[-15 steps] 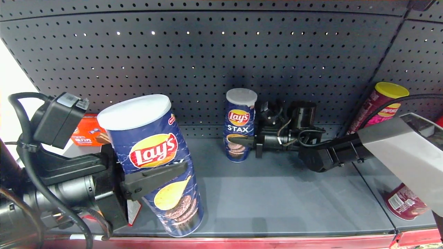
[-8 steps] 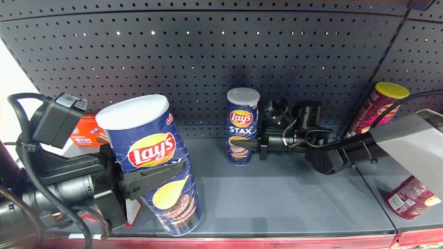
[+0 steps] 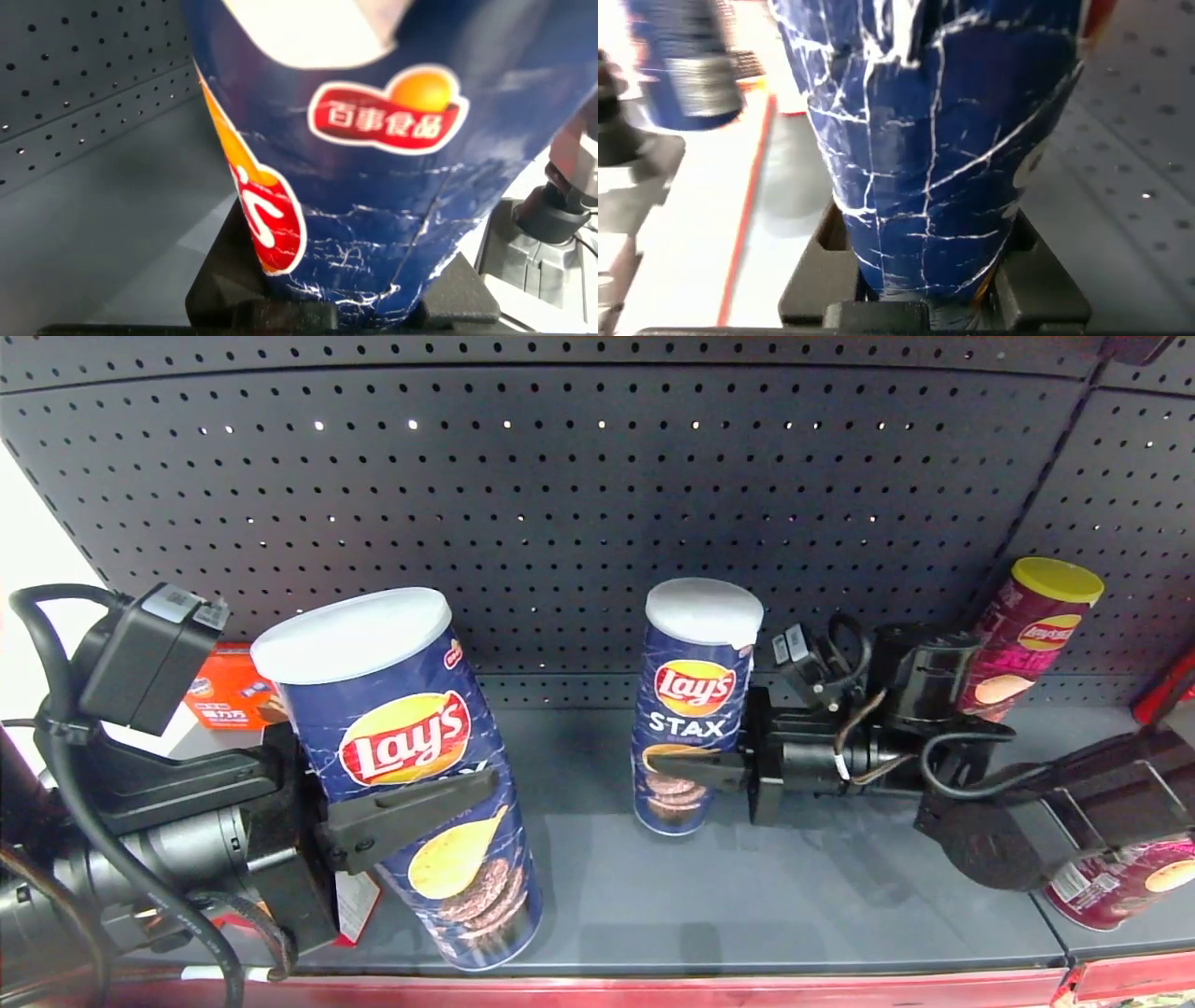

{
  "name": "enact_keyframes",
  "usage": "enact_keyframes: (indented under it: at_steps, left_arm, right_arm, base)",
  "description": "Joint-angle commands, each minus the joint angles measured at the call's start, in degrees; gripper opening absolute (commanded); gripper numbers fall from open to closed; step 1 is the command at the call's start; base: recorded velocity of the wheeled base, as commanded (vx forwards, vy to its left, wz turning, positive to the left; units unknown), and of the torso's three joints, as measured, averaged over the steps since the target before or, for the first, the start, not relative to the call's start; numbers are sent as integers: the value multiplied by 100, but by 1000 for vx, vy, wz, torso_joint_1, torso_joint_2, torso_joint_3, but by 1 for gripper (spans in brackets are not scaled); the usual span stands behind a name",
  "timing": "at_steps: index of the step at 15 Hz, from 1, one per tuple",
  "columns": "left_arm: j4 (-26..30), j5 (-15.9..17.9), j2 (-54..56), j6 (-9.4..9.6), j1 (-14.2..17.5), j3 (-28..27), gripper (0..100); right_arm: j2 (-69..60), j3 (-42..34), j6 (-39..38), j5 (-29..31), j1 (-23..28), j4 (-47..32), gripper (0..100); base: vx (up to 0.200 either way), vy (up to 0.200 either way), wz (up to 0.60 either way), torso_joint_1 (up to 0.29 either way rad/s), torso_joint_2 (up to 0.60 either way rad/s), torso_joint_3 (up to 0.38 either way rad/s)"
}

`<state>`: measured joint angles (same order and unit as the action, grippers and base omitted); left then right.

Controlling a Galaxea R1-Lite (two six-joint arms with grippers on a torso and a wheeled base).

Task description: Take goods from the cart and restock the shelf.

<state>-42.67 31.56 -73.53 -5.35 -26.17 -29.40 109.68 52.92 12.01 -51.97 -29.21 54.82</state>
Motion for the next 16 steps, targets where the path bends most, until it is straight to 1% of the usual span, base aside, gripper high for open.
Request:
enact_keyframes:
  at_steps: [1,3,6,13,16]
  left_arm:
    - [-5,-1,-3,-1,-2,-4,0]
    - [-5,-1,-3,-10,-2,-4,0]
    - [4,-1,-12,-10,-2,-13,0]
    - [4,-10,-12,-10,7,5,0]
    - [4,-10,-12,-10,7,5,0]
  right_arm:
    - [-790,-889,-5,99,-261,257,0]
    - [-896,-1284,-5,108,-357,415,0]
    - [-641,-1803,3,99,-384,1031,0]
    - [-122,-2128,3,99,-357,1637,0]
    - [-43,-2119,3,99,-366,1699,0]
  base:
    - [0,0,0,0,0,0]
    - [0,0,0,0,0,0]
    - [0,0,0,0,0,0]
    - [0,0,0,0,0,0]
    - [0,0,0,0,0,0]
